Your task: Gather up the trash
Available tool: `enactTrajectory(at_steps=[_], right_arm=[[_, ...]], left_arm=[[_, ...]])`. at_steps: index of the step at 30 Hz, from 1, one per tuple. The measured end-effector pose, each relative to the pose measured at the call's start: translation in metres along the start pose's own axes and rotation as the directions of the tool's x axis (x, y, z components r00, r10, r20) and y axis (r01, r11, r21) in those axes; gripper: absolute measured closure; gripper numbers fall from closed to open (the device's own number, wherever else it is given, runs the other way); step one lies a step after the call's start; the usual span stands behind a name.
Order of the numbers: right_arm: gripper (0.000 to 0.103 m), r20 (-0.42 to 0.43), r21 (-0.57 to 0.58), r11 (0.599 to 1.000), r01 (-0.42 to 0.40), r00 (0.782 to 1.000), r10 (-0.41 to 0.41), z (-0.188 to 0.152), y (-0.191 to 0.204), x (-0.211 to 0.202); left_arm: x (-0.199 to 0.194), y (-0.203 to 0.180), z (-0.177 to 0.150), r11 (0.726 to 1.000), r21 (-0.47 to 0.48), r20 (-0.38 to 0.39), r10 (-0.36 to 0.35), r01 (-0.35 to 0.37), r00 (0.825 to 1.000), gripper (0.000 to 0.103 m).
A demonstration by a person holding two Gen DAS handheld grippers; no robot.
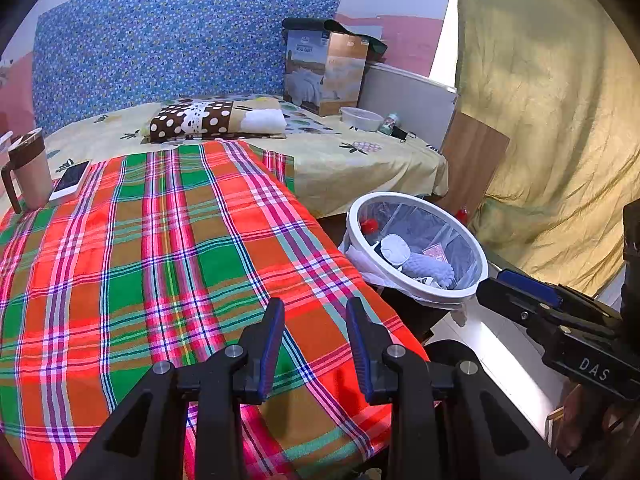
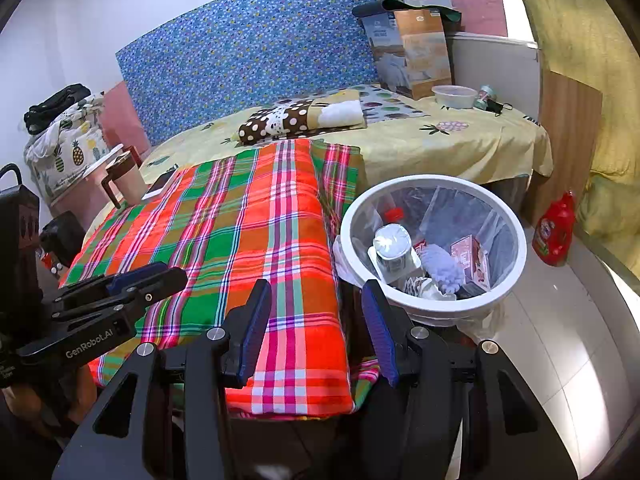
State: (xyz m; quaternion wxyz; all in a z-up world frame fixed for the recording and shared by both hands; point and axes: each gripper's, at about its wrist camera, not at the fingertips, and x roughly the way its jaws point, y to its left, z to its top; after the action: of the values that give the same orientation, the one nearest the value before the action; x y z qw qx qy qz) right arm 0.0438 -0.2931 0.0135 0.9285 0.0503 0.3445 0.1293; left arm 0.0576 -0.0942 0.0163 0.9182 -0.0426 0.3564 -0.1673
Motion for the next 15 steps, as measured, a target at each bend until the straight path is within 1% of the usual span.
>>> enactTrajectory(at_steps=[6, 10, 15], right_arm=[[0.054, 0.000, 0.001, 1.000, 0.000, 1.000, 0.000, 0.0002, 0.0002, -0.0001], [0.054, 0.001, -0.003, 1.000, -0.001, 1.000, 0.001, -0.0001, 0.0010, 0.0006], [0.054, 0.000, -0.003, 1.000, -0.002, 1.000, 0.002, -0.0006, 0.0024, 0.0014]], left_arm=[[0.0010, 0.0013, -0.0017, 1.000, -0.006, -0.009, -0.011, 0.011, 1.000, 0.071], [0.0018, 0.0004, -0.0035, 1.000, 0.009, -0.010, 0.021, -0.021, 1.000, 0.071], [0.0003, 0.0006, -0.0044, 1.000, 0.015, -0.005, 0.026, -0.026, 1.000, 0.071]])
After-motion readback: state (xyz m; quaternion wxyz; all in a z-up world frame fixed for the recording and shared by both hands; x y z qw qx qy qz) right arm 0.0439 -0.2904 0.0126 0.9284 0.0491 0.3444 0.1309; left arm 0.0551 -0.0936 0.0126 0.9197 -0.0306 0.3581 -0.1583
